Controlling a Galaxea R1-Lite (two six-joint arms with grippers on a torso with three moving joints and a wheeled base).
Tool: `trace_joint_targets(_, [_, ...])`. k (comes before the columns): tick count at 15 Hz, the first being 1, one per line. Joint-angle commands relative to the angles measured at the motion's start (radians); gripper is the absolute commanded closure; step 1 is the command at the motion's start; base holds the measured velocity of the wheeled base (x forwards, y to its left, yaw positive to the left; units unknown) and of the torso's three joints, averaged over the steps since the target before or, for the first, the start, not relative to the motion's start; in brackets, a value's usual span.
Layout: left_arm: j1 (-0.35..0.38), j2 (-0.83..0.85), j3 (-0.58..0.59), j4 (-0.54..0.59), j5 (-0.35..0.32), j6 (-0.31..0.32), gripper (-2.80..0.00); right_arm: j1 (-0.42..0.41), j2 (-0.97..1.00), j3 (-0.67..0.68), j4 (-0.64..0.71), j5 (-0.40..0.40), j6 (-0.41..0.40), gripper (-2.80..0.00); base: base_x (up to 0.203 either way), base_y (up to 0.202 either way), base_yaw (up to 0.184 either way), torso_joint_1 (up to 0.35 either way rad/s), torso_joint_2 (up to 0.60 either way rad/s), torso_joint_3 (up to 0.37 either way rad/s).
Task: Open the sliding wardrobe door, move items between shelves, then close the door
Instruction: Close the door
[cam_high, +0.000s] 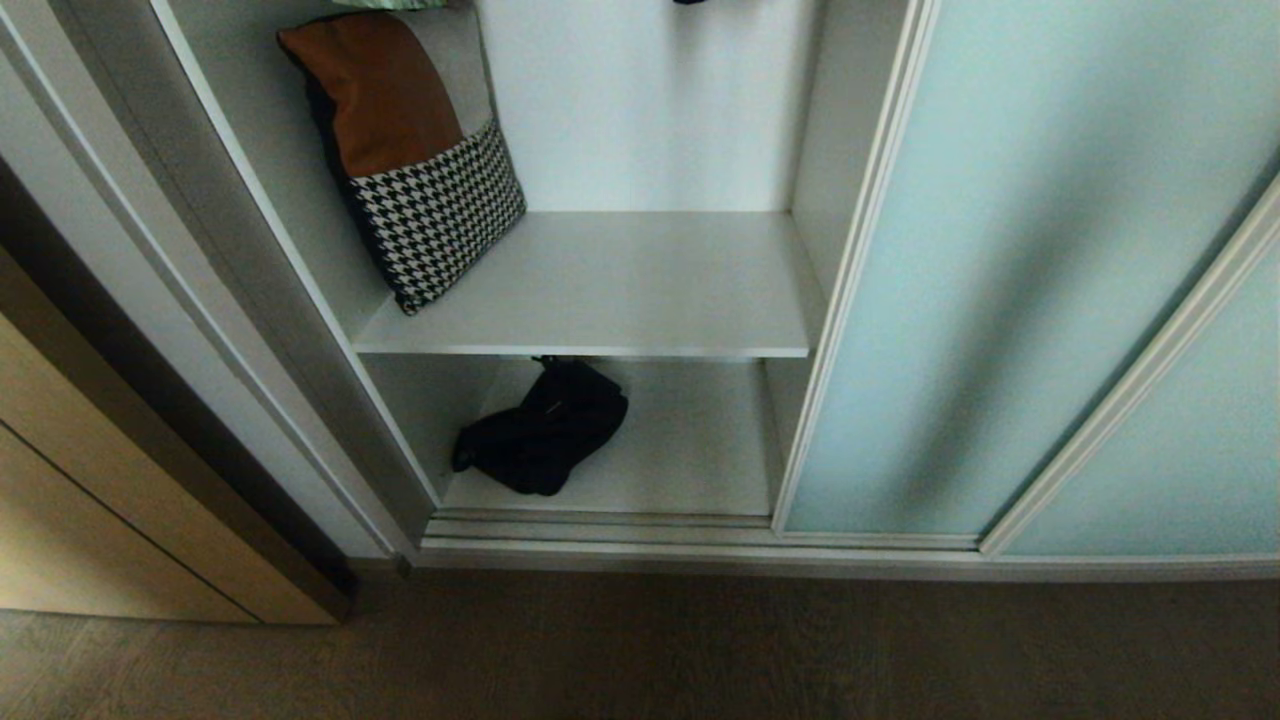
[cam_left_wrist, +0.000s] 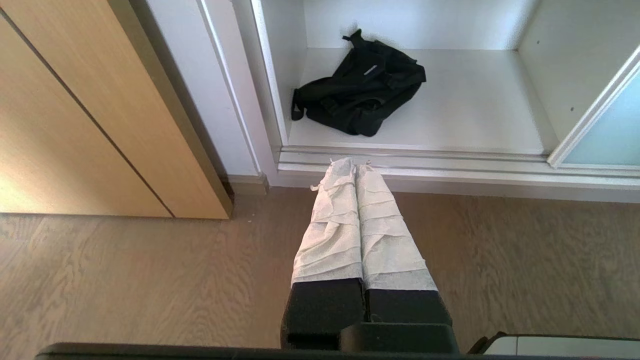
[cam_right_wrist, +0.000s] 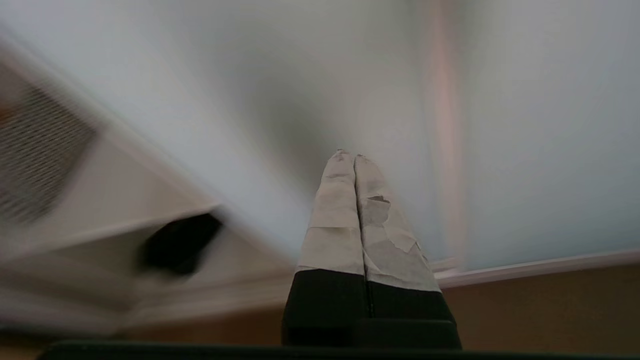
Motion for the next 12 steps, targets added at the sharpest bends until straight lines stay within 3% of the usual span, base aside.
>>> trace_joint_targets(1, [0.0, 0.0, 0.0, 0.0, 0.0, -0.001, 0.0, -0.009, 0.055, 0.021, 0.003, 0.161, 0.016, 0.0, 0.0, 0.0, 0.0, 0.0, 0.0, 0.0])
trace_joint_targets(3, [0.0, 0.001, 0.0, 0.0, 0.0, -0.001, 0.0, -0.009, 0.081, 0.019, 0.006, 0.222, 0.029, 0.0, 0.0, 0.0, 0.0, 0.0, 0.0, 0.0])
trace_joint_targets(8, [0.0, 0.001, 0.0, 0.0, 0.0, 0.0, 0.0, 0.033, 0.178, -0.093, 0.007, 0.202, 0.175, 0.0, 0.0, 0.0, 0.0, 0.0, 0.0, 0.0])
trace_joint_targets(10, [0.0, 0.001, 0.0, 0.0, 0.0, 0.0, 0.0, 0.059, 0.231, -0.15, 0.007, 0.144, 0.182, 0.0, 0.0, 0.0, 0.0, 0.0, 0.0, 0.0])
trace_joint_targets(12, [0.0, 0.001, 0.0, 0.0, 0.0, 0.0, 0.0, 0.109, 0.286, -0.195, 0.007, 0.026, 0.183, 0.0, 0.0, 0.0, 0.0, 0.0, 0.0, 0.0])
